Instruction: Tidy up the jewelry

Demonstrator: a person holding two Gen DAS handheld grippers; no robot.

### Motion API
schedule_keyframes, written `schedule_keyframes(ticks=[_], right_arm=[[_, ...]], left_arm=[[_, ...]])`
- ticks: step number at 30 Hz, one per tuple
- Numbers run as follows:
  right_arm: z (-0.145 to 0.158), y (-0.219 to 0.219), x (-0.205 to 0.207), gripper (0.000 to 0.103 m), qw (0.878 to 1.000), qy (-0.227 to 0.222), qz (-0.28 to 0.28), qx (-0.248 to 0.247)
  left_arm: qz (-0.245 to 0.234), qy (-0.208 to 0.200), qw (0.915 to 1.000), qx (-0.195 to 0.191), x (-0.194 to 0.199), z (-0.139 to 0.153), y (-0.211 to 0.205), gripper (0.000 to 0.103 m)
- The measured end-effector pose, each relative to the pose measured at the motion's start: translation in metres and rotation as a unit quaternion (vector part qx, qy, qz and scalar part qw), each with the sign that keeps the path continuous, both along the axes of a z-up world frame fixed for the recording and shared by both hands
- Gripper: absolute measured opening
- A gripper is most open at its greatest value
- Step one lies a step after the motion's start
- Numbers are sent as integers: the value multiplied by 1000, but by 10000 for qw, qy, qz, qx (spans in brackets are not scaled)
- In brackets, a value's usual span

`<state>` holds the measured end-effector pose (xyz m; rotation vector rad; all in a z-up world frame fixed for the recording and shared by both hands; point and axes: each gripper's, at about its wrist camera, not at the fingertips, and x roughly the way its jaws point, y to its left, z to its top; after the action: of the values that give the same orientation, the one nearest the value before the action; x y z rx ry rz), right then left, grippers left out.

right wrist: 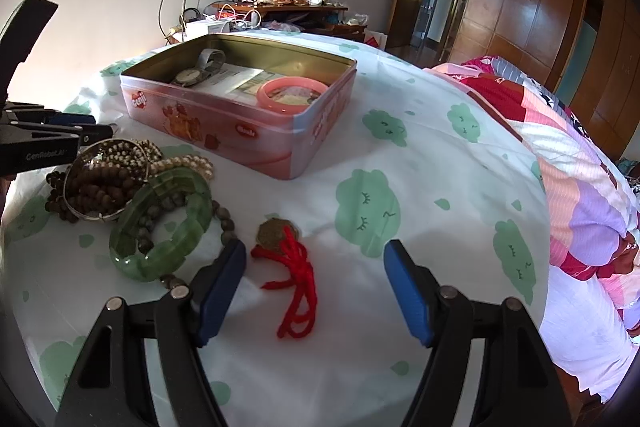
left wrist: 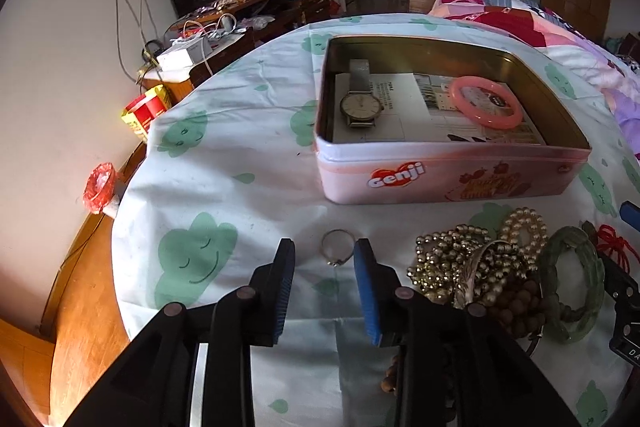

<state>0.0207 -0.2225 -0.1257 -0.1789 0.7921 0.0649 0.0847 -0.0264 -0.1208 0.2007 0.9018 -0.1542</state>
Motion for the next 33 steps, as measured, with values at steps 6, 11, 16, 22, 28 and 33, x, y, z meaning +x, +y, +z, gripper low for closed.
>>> schedule_keyframes(ticks=[6, 11, 16, 22, 28, 33], right_arm=[[1, -2, 2, 73, 10000, 25, 17, 32], [1, -2, 3, 71, 10000, 16, 55, 17], [0, -1, 2, 69, 9999, 22, 92, 37], [0, 0, 2, 67, 9999, 19, 125, 38], [0, 2, 0, 62, 9998, 6, 176, 44], [0, 7, -2, 36, 9991, 41, 378, 175]], left_arm=[[-118, 2, 9999, -76, 4, 0, -1, 31], [-234, 139, 9992, -276, 5, 0, 7, 29], [-303, 153, 9991, -253, -3, 1, 16, 5], [-284, 144, 9987, -399, -8, 1, 27, 0], [-199, -159, 9991, -343, -11, 10, 26, 0], [-178, 5, 9998, -128, -3, 5, 22, 15]])
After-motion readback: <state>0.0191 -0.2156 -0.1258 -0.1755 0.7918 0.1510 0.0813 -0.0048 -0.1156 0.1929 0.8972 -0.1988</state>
